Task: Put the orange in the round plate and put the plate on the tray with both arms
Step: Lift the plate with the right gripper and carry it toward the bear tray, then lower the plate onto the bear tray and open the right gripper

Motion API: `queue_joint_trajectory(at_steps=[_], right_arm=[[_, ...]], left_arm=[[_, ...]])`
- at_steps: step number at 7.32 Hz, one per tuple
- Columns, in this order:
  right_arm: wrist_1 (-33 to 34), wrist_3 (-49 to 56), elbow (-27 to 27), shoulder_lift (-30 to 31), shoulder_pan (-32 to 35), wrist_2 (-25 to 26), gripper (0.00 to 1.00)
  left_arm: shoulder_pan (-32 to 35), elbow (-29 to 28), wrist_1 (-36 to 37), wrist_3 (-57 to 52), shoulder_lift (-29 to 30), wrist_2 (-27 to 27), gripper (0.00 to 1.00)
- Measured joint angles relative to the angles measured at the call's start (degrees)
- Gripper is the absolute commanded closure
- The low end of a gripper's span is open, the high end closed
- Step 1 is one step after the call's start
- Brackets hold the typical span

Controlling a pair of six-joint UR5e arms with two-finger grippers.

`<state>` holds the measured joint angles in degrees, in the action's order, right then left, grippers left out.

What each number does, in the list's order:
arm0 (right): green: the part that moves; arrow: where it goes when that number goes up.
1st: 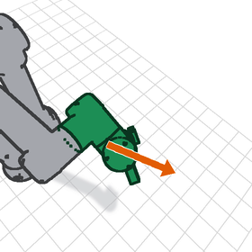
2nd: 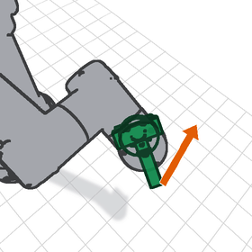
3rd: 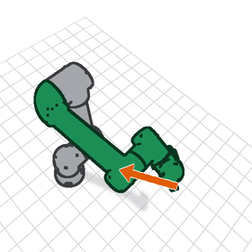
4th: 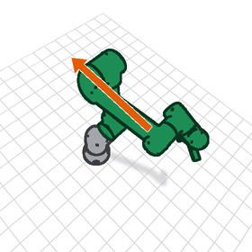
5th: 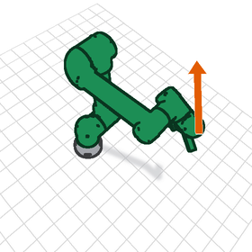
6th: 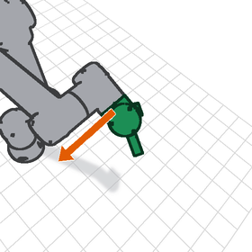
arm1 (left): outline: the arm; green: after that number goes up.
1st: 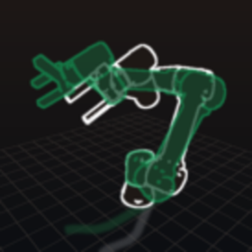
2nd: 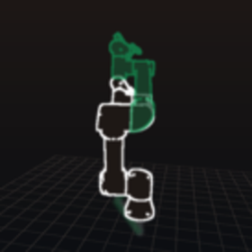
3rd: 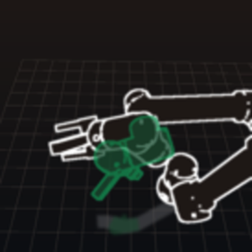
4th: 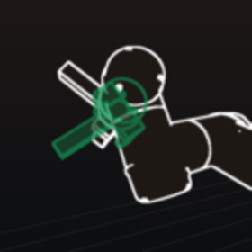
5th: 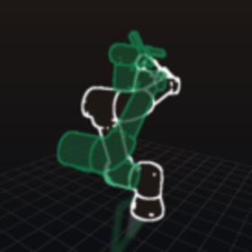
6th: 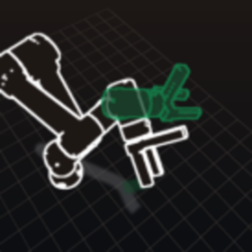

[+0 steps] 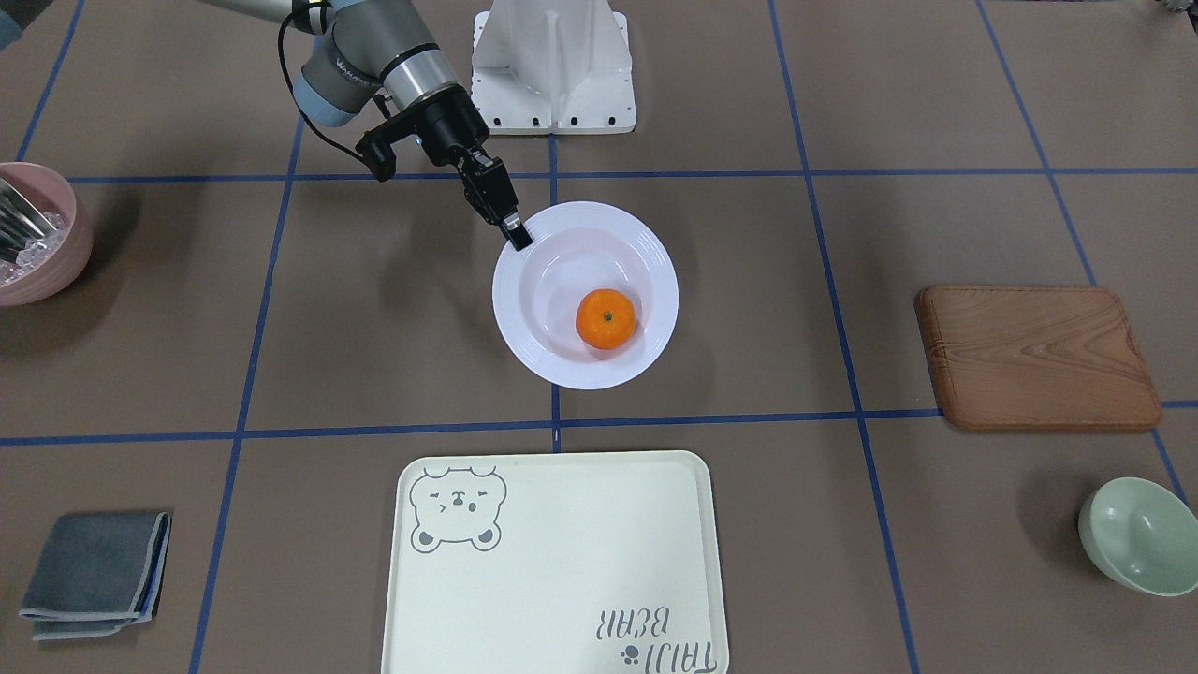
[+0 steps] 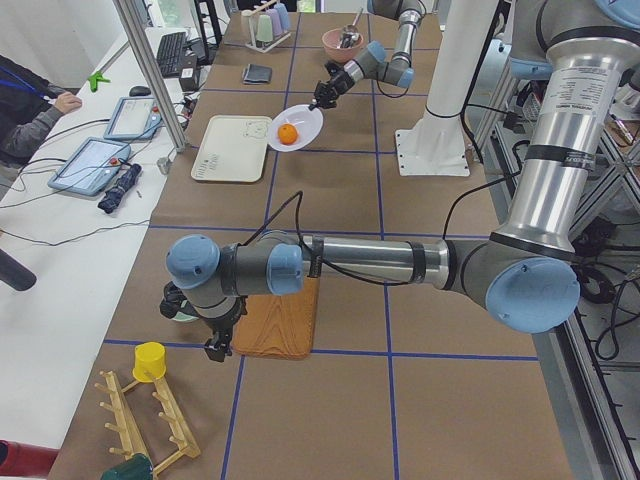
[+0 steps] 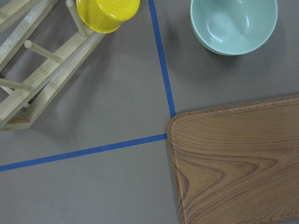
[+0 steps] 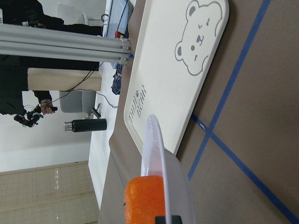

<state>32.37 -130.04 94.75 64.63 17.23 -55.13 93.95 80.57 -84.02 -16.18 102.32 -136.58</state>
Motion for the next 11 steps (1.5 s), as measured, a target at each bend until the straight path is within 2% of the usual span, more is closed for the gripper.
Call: queue_joint_trajectory(at_steps=[4, 6, 9, 10, 11], right_arm=[[10.40, -8.53, -14.81, -11.98, 9.69, -0.47, 1.00], [11.31, -9.73, -20.95, -16.14, 12.17, -1.96, 1.00], [11.62, -11.21, -32.04, -23.03, 13.07, -2.75, 1.00], [11.69, -12.12, -35.12, -24.99, 13.11, -2.58, 0.78], [11.79, -12.51, -36.86, -26.02, 13.11, -2.58, 0.01]], left_arm=[[0.04, 3.23, 0.02, 0.32, -2.92, 0.08, 0.02], [0.08, 6.82, 0.07, 0.43, -5.87, 0.14, 0.02], [0.01, 7.80, 0.09, 0.47, -6.44, 0.09, 0.02], [-0.02, 7.85, 0.09, 0.50, -6.36, 0.09, 0.02], [-0.05, 7.87, 0.11, 0.52, -6.26, 0.09, 0.02]])
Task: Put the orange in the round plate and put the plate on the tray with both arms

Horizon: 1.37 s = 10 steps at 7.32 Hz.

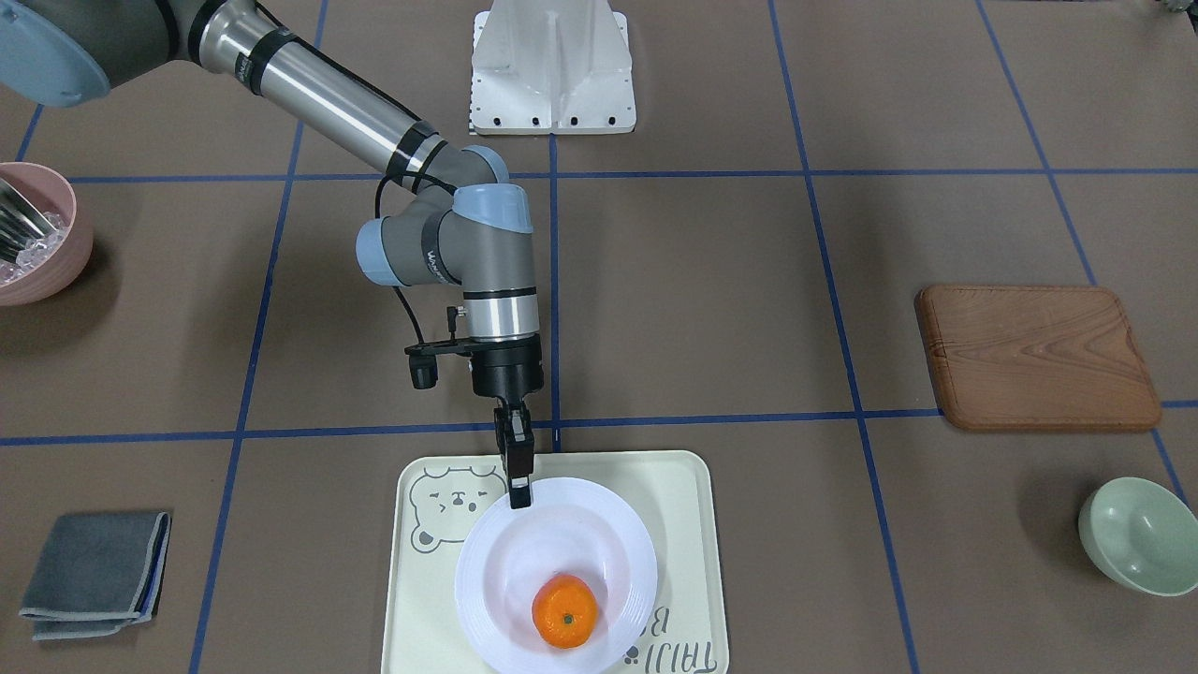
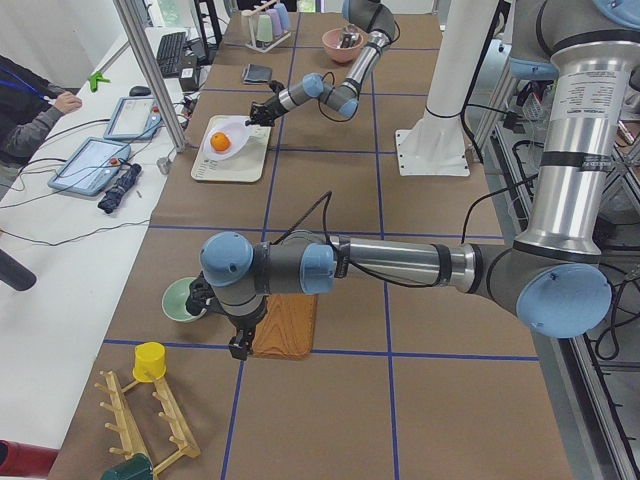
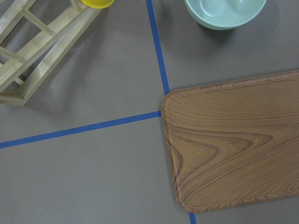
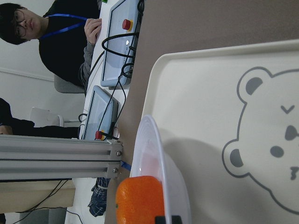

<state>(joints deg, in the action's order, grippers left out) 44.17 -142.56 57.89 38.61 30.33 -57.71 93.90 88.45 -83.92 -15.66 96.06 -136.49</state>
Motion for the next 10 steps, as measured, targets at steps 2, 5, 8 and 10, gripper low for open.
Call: queue_joint_trajectory(at_steps=[2, 5, 8, 10], right_arm=[[0.09, 6.15, 2.45, 1.10, -0.57, -0.66, 0.00], [0.89, 25.17, 21.85, 15.07, -3.73, -4.41, 0.00], [13.26, 50.15, 35.26, 24.96, 0.97, -20.23, 0.00], [19.21, 70.49, 40.55, 32.99, 8.49, -32.35, 0.00]], left_arm=[[-0.06, -0.04, 0.02, 0.03, 0.32, 0.00, 0.02], [-0.14, 0.02, -0.07, 2.33, 0.65, 0.00, 0.02], [-0.12, 0.01, -0.16, 2.56, 0.30, -0.06, 0.02], [-0.12, 0.08, -0.19, 2.41, -0.03, -0.09, 0.02]])
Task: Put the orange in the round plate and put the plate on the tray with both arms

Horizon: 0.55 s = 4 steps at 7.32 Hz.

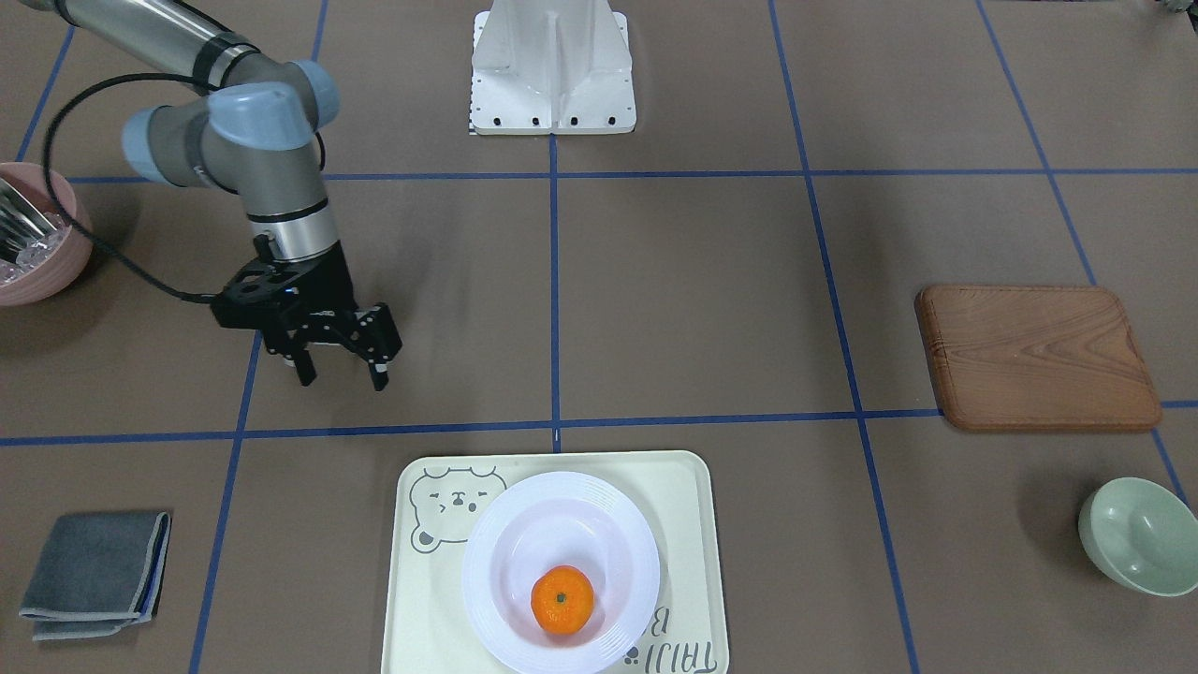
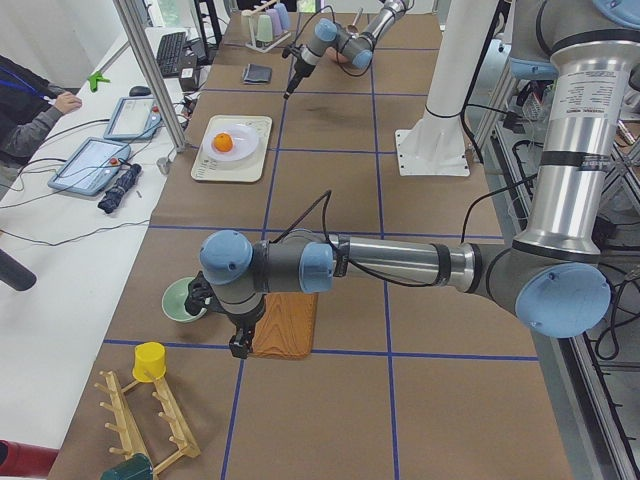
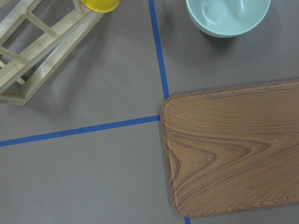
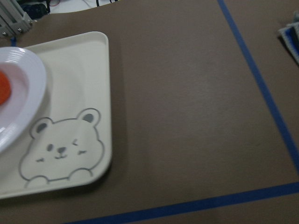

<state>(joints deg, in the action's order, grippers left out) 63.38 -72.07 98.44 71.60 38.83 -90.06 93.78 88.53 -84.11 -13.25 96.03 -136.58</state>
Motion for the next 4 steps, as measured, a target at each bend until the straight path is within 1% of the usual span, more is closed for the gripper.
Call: queue_joint_trajectory(at_steps=[2, 3, 4], right_arm=[[1.02, 19.02, 1.93, 7.91, 10.15, -12.46, 0.00], [1.17, 29.94, 1.97, 12.28, 16.68, -18.73, 0.00], [1.79, 41.86, 1.72, 16.67, 23.74, -23.91, 0.00]], left_arm=[[0.00, 0.05, 0.00, -0.11, -0.11, 0.00, 0.02], [0.00, 0.06, 0.00, -0.16, -0.13, 0.00, 0.02], [0.00, 0.06, 0.00, -0.21, -0.14, 0.00, 0.02]])
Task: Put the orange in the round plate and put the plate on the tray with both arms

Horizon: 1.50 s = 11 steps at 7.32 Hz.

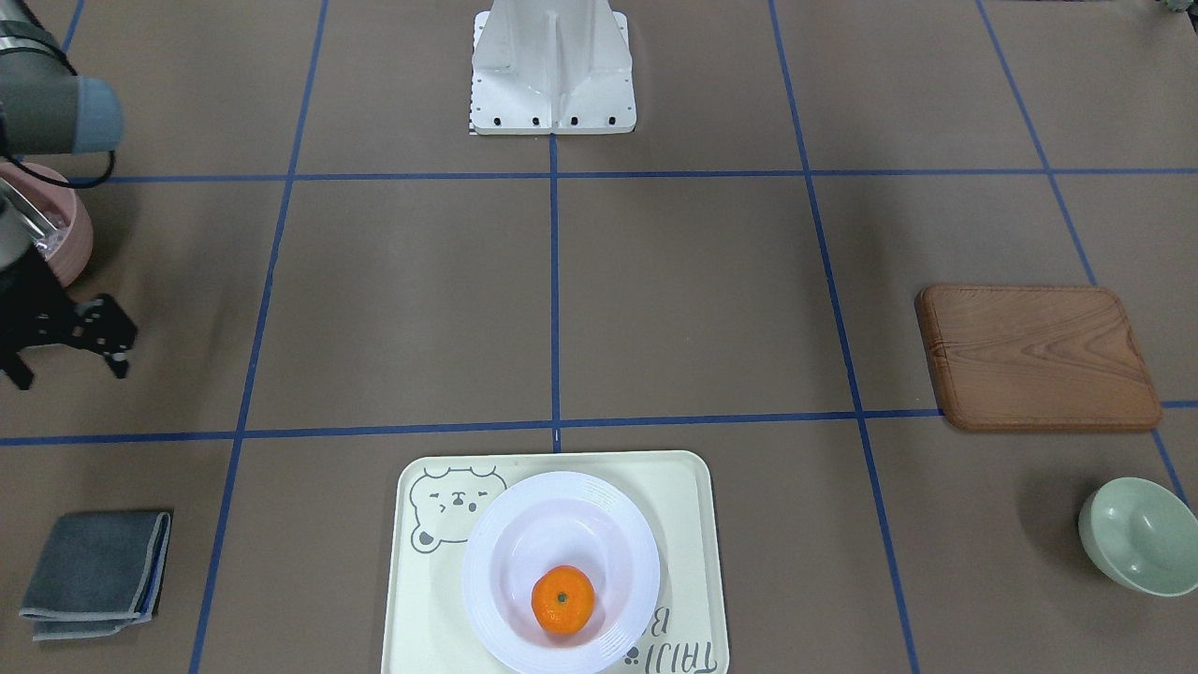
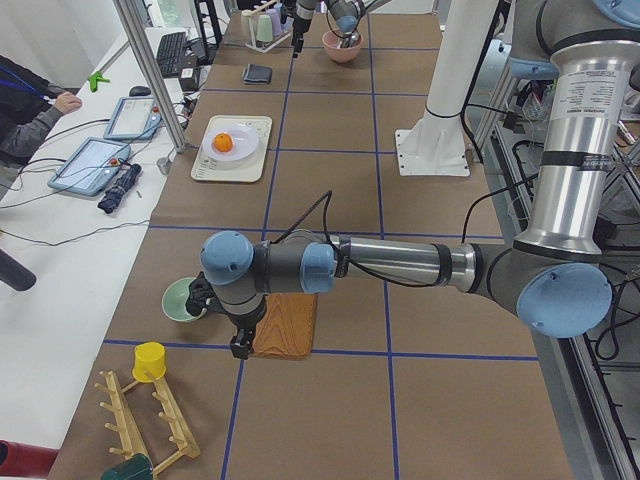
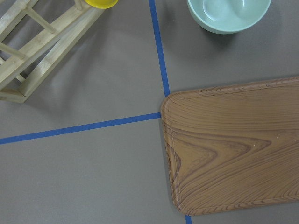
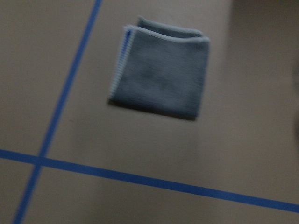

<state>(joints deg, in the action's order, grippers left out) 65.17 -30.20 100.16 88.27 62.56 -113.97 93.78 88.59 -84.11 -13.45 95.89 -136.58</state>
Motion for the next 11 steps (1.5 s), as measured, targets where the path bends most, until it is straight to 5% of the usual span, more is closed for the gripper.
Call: queue_joint_trajectory(at_steps=[5, 7, 11], right_arm=[[26.98, 41.13, 0.51, 4.51, 24.08, -13.58, 0.00], [33.34, 43.66, 0.77, 5.27, 26.76, -15.19, 0.00], [33.58, 43.45, -1.97, 6.28, 27.60, -16.36, 0.00]], left_arm=[[0.00, -0.32, -0.07, -0.08, 0.00, 0.15, 0.02], [-0.02, -0.54, -0.03, -0.08, 0.00, 0.25, 0.02], [-0.16, -0.87, 0.00, -0.08, 0.03, 0.26, 0.02]])
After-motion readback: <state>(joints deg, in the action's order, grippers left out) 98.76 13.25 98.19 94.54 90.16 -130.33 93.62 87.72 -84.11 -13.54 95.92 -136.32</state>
